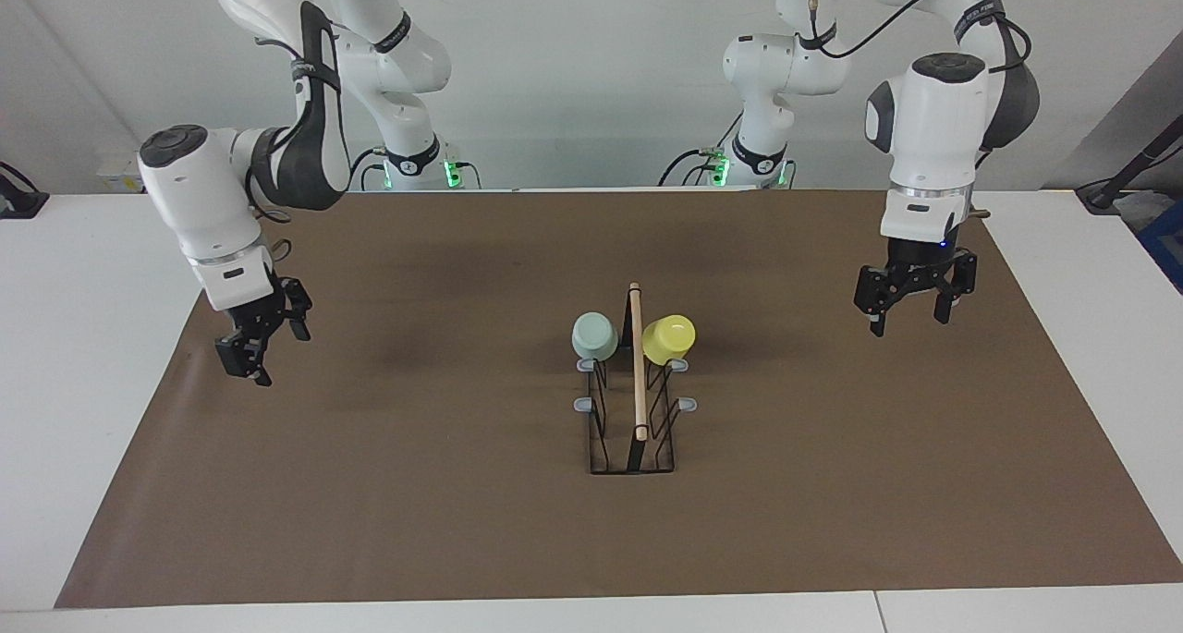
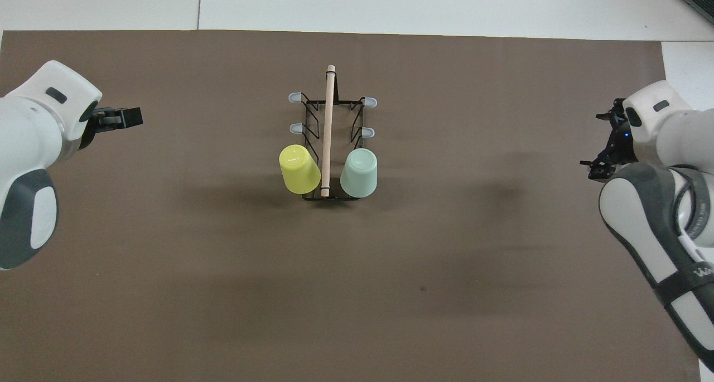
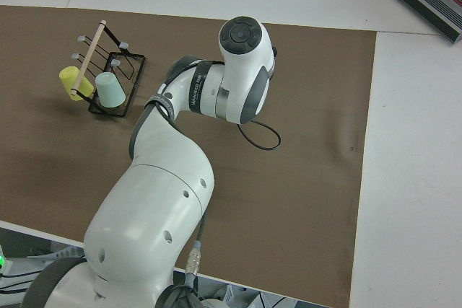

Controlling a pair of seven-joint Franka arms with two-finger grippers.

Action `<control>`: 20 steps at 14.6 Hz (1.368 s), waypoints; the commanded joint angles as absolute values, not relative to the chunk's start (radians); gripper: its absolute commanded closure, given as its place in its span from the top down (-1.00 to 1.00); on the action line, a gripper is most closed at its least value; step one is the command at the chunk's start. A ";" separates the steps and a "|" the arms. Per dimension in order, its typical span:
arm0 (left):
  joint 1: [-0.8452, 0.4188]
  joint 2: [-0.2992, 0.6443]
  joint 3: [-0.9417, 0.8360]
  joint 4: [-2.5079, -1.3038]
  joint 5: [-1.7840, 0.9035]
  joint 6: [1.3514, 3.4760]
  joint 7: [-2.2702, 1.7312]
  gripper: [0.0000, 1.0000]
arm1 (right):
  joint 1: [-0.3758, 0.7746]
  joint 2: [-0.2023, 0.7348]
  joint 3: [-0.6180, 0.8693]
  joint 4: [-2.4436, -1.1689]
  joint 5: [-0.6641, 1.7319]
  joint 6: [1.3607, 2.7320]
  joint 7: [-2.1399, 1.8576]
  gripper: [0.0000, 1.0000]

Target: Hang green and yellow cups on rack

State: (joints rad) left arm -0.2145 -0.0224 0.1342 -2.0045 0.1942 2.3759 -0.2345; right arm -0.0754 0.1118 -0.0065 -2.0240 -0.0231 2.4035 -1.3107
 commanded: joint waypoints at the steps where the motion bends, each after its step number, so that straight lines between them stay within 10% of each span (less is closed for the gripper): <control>1: -0.164 -0.031 0.129 -1.944 0.071 2.243 -0.076 1.00 | -0.016 0.089 -0.005 -2.014 -0.142 2.388 -1.015 1.00; 20: -0.084 -0.066 0.040 -1.660 -0.038 1.611 0.179 1.00 | 0.020 -0.046 -0.115 -1.621 0.012 1.482 -0.015 1.00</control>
